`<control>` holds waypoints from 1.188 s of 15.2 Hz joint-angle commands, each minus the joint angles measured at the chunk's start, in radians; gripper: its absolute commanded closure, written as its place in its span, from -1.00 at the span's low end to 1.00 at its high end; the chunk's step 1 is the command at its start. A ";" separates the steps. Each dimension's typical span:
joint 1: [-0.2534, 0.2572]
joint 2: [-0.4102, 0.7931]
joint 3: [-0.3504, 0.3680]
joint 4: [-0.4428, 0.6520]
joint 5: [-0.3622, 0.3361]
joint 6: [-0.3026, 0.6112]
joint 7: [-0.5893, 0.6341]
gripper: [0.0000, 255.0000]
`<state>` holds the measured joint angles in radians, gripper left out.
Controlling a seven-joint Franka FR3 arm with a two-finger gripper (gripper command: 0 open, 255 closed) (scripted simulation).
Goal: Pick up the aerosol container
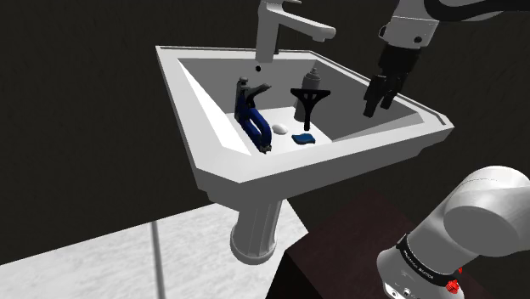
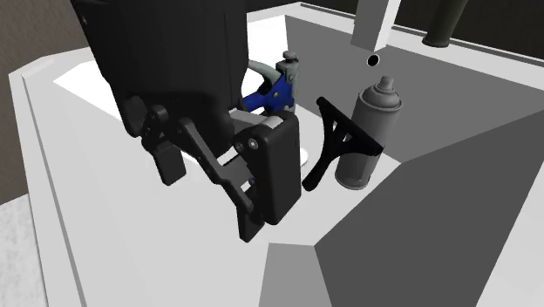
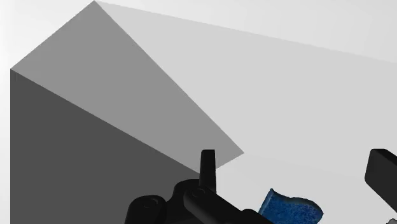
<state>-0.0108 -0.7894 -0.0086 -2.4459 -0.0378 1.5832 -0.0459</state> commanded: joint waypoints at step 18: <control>-0.026 0.756 -0.072 0.737 0.061 -0.044 -0.025 -1.00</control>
<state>-0.0352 -0.0864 -0.0766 -1.7673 0.0166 1.5483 -0.0697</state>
